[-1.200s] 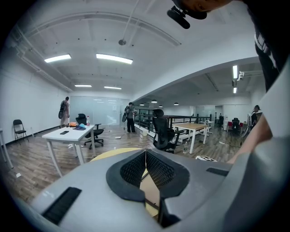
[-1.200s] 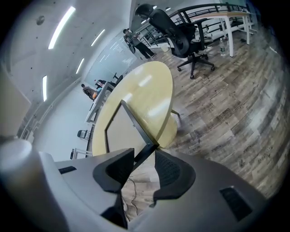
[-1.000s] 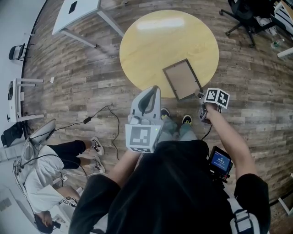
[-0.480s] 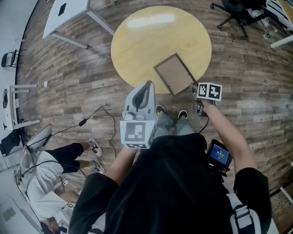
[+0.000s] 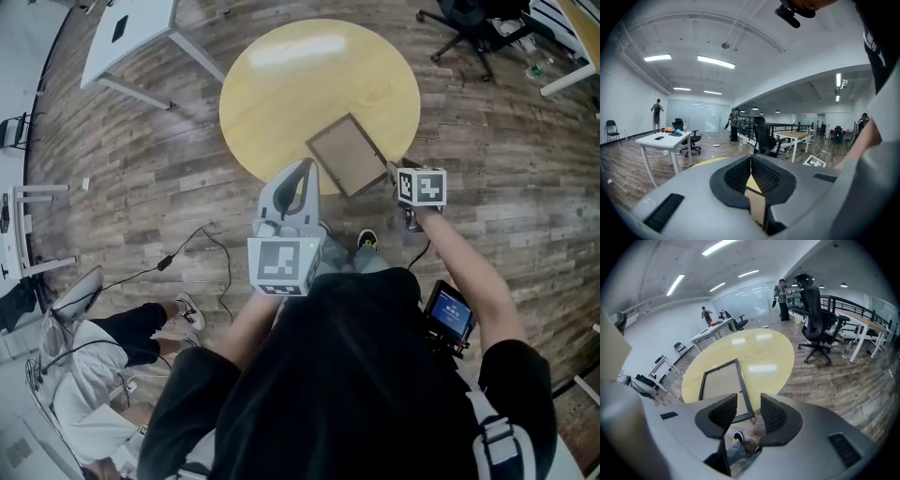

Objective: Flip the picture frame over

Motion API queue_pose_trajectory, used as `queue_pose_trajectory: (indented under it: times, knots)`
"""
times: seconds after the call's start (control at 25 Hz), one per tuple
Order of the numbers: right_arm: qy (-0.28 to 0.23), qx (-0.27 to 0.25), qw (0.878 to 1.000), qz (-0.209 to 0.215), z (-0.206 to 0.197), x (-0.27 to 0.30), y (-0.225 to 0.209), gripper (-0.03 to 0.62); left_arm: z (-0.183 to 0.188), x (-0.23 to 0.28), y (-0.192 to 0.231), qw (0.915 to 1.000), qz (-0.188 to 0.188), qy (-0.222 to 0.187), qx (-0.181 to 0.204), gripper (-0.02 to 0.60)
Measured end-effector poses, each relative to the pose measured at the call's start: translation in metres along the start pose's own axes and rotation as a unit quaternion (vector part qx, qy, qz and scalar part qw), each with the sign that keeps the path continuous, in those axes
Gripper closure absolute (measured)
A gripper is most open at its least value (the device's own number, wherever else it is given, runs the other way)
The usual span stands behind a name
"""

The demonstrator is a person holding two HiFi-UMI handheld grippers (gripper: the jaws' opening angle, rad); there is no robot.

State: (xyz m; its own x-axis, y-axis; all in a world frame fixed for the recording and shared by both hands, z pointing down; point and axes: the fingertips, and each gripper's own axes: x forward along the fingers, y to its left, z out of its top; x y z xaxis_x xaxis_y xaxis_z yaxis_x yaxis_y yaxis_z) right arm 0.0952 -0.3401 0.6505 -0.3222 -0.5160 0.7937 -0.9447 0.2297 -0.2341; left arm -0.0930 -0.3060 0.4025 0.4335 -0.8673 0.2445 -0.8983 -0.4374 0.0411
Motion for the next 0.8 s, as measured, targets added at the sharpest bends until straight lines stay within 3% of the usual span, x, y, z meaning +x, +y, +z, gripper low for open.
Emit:
queue_pose_trajectory:
  times: [0.36,0.48,0.64,0.8]
  knots:
    - [-0.064,-0.032,0.997,0.011,0.039,-0.022,0.014,0.437,0.015,0.002,-0.005,0.9998,-0.003,-0.021,0.008,0.558]
    - [-0.116,-0.066,0.991,0.023,0.069,-0.049,0.035,0.447,0.024,0.0,-0.001,0.9995,-0.002,-0.03,0.008,0.558]
    - [-0.228,-0.117,0.966,0.045,0.124,-0.115,0.074,0.496,0.04,0.001,-0.002,0.999,-0.003,-0.045,0.008,0.557]
    - [-0.311,-0.132,0.938,0.08,0.152,-0.175,0.109,0.538,0.052,-0.004,-0.009,0.9983,-0.011,-0.057,0.005,0.558]
